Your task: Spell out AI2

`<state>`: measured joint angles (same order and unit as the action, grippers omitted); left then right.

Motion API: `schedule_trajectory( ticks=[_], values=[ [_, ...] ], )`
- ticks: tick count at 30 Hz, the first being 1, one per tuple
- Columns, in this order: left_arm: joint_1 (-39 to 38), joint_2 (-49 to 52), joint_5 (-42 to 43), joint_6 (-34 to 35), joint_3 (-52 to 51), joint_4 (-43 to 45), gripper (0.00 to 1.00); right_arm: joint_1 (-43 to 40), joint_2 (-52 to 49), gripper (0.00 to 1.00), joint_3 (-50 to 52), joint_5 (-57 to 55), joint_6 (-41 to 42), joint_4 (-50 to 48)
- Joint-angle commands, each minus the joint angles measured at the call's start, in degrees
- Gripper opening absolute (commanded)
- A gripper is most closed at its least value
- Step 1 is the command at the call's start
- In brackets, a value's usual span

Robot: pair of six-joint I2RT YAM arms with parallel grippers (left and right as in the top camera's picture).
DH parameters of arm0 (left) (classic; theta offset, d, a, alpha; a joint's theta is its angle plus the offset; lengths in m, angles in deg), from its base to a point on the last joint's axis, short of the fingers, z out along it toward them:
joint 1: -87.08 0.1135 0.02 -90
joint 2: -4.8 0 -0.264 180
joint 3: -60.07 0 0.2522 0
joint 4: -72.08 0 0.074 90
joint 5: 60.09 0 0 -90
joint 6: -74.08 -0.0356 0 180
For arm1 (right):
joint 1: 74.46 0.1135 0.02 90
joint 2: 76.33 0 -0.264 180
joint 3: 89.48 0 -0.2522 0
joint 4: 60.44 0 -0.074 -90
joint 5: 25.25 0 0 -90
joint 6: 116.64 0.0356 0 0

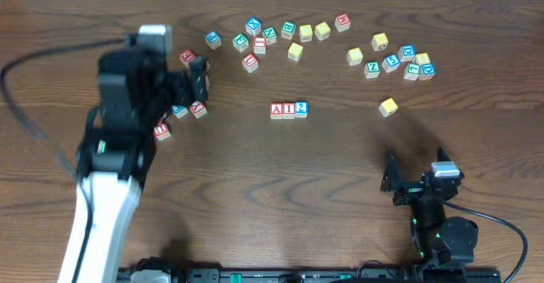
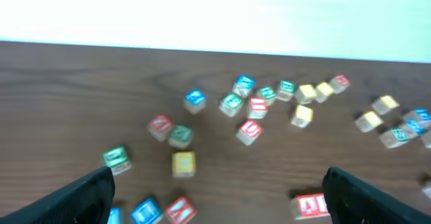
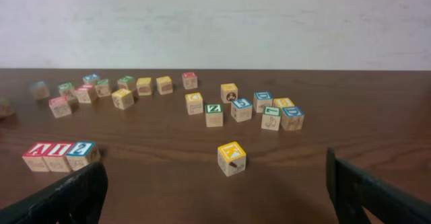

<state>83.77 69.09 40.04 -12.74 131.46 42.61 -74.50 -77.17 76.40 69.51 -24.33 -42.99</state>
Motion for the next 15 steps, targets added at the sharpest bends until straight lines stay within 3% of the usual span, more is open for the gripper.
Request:
schedule_trajectory(
  ticks=[1, 5, 15],
  values=[
    [2.8, -8.0, -2.4, -2.3, -8.5, 2.2, 0.98, 0.5, 0.5, 0.99, 0.1, 0.5, 0.0, 0.2],
    [5.7, -19.4, -2.5, -3.0, -18.8, 3.2, 0.98, 0.5, 0.5, 0.99, 0.1, 0.5, 0.0, 0.2],
    [6.5, -46.1, -2.5, -12.4, -40.7, 7.3, 0.98, 0.5, 0.5, 0.99, 0.1, 0.5, 0.0, 0.2]
  ],
)
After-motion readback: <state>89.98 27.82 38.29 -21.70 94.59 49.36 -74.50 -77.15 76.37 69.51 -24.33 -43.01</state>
